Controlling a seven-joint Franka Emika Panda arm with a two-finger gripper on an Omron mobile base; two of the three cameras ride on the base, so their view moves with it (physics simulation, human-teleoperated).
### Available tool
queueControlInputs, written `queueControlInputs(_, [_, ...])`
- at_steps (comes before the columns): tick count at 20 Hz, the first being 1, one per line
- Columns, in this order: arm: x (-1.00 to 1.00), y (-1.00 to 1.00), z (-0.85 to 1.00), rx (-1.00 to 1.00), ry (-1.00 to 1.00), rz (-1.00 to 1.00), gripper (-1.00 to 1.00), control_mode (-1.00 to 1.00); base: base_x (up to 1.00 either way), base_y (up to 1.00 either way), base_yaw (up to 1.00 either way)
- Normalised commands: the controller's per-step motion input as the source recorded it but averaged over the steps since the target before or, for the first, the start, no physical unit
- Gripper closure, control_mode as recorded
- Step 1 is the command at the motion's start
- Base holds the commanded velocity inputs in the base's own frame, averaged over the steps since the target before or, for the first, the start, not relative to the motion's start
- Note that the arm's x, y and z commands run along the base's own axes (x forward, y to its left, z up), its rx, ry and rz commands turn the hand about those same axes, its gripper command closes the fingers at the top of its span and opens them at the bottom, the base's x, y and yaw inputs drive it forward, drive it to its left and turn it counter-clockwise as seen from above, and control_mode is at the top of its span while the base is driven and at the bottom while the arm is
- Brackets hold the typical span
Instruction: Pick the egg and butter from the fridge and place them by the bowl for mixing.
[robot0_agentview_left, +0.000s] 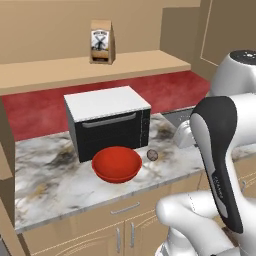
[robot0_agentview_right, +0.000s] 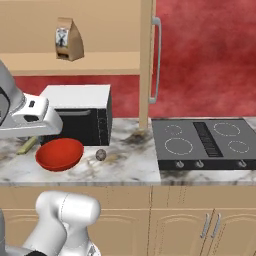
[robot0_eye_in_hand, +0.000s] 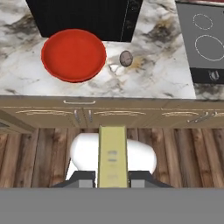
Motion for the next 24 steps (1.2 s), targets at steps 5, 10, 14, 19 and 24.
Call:
queueControlInputs(5, [0.0,0.0,0.0,0.0,0.0,0.0,1.0,1.0,0.4,0.0,0.0])
queueControlInputs(10, [0.0,0.0,0.0,0.0,0.0,0.0,1.0,1.0,0.14,0.0,0.0])
queueControlInputs(14, [0.0,0.0,0.0,0.0,0.0,0.0,1.0,1.0,0.04,0.0,0.0])
queueControlInputs(19, [0.01,0.0,0.0,0.0,0.0,0.0,1.0,-1.0,0.0,0.0,0.0])
queueControlInputs(24, [0.0,-0.05,-0.3,0.03,0.0,0.0,1.0,-1.0,0.0,0.0,0.0])
